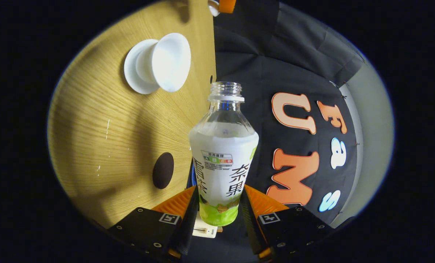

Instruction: Open the teacup lid with one hand, grasp the water bottle and pour water into the teacup with the other hand; after pouring, place the water bottle on the coaster and then close the teacup lid.

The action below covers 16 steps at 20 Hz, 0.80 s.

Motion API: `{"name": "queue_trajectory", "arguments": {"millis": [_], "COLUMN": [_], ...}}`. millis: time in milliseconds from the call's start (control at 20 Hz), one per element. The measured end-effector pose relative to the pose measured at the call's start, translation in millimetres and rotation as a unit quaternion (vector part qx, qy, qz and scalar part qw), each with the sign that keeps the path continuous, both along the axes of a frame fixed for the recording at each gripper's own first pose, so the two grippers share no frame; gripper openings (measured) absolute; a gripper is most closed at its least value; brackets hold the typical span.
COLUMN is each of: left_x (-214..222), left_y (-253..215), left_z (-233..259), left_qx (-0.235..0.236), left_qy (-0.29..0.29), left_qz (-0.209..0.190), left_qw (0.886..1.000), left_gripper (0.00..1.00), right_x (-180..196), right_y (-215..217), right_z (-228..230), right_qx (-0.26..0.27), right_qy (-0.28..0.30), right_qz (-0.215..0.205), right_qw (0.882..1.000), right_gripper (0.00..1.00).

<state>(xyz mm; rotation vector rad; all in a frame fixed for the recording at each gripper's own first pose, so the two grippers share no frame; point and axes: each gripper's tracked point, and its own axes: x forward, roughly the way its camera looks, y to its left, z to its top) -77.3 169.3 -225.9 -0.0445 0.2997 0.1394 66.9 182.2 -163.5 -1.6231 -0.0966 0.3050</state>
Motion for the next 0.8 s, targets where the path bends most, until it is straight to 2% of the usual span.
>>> {"name": "queue_trajectory", "arguments": {"millis": [300, 800], "left_x": [-3, -4], "left_y": [4, 6], "left_z": [-1, 6], "left_qx": [0.0, 0.0], "left_qy": [0.003, -0.004], "left_qz": [0.004, 0.005], "left_qw": [1.0, 1.0], "left_gripper": [0.34, 0.34], "right_x": [-1, 12], "right_y": [7, 16], "right_z": [8, 38], "right_qx": [-0.038, -0.065], "right_qy": [-0.044, -0.101], "right_qz": [0.024, 0.05], "right_qw": [0.998, 0.992], "right_gripper": [0.64, 0.64]}}
